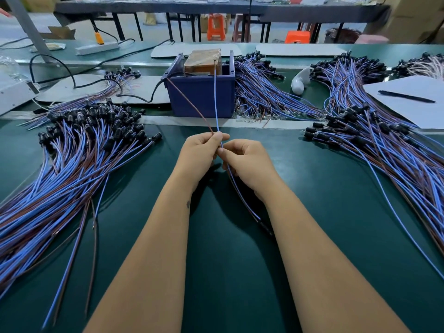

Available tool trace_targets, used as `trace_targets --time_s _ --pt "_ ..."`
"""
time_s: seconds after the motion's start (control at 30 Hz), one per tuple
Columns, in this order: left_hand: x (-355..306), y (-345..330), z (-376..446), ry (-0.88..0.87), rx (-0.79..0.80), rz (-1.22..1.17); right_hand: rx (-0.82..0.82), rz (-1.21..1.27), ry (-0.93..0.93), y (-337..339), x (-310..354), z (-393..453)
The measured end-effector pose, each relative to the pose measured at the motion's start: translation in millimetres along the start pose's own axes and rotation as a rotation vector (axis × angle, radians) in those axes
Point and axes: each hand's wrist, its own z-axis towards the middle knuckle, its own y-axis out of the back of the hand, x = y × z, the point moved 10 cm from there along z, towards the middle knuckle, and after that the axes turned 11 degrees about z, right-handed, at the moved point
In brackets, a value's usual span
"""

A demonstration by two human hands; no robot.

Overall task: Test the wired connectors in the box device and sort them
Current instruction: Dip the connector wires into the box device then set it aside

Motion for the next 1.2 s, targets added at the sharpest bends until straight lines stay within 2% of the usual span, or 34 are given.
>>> trace_targets --time_s 0.2,0.4,0.57,0.7,0.83,1.2 --pt "6.9 15.1 3.4 0.024 -0.142 -0.016 -0.118 0.088 -0.013 13.5 -1.1 -1.3" --pt "7.9 26.7 6.0 -0.019 -0.214 0.092 -0.189 0.131 -0.008 22.7 -0.7 -0.8" --pt "10.4 19.9 5.2 0.037 -0.13 0.029 -0.223 0.167 0.001 26.2 0.2 -1.2" --pt "2.3 18.2 -0.9 -0.045 -0.138 0.223 -0.222 0.193 -0.016 25.8 -1.3 -0.8" --pt "-3.2 18.4 -2.3 -0.102 -0.169 0.273 -0.231 0.237 -0.029 27.2 -2.5 -0.3" --pt "1.9 50.8 -5.3 -0.049 -0.424 0.259 -0.268 0.14 -0.027 32.0 -6.8 1.1"
